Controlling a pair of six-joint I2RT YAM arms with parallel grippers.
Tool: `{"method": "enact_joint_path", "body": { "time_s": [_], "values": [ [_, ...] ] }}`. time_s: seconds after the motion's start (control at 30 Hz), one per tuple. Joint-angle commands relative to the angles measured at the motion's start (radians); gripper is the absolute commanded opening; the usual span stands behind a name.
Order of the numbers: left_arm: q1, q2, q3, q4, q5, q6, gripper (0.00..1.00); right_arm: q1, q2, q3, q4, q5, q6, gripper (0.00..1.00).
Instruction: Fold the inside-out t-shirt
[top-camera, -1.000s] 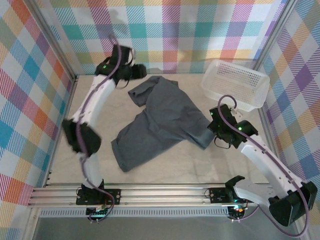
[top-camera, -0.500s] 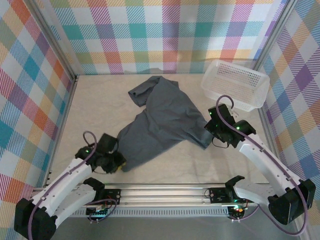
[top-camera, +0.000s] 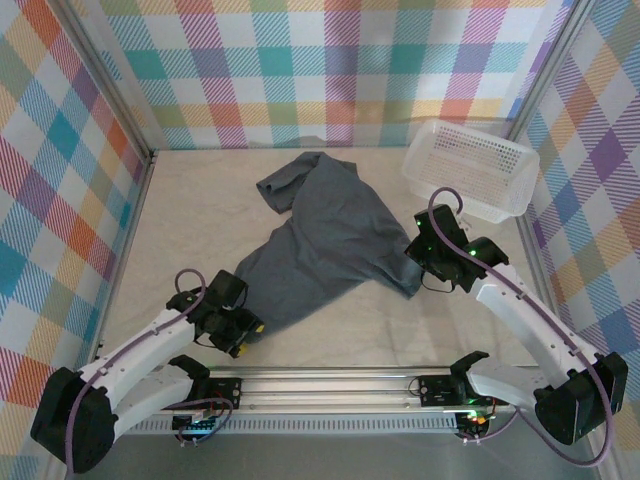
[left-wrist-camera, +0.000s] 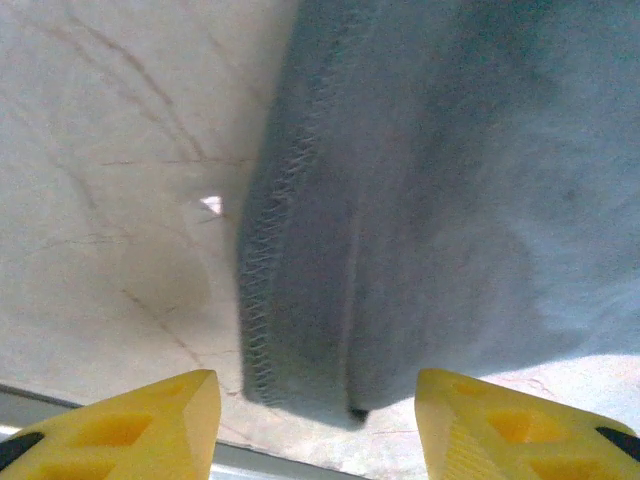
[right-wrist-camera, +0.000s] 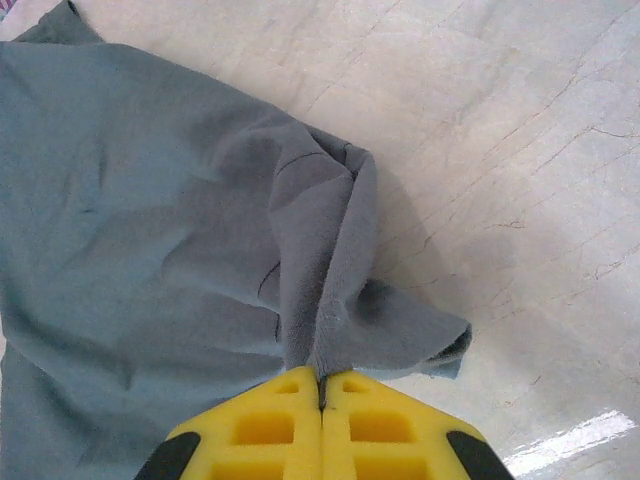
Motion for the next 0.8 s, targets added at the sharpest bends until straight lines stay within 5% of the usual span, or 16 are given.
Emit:
{"method": "enact_joint_path", "body": {
  "time_s": [0.0,0.17,0.4,0.47,0.63,0.77],
  "values": [
    [-0.007,0.024,0.021,0.012,0.012,0.005,0.55,-0.001,-0.001,0.026,-0.009,-0.009,0.012,0.0],
    [-0.006,0.033,0.015,-0.068,-0.023,0.017,0.44,-0.002,-0.009,0.027,-0.012,-0.016,0.026,0.0],
    [-0.002,-0.001,0.095,-0.145,-0.103,0.082,0.08,-0.002,-0.034,0.098,-0.088,-0.004,0.076,0.0],
    [0.01,0.004,0.206,-0.207,-0.17,0.184,0.0,-0.002,-0.056,0.142,-0.125,0.027,0.107,0.0],
    [0.021,0.087,0.64,-0.31,-0.377,0.579,0.0,-0.001,-0.115,0.339,-0.122,0.137,0.041,0.0],
    [0.022,0.134,0.999,-0.304,-0.357,0.903,0.0,-0.002,-0.176,0.536,-0.024,0.23,-0.109,0.0]
  ]
}}
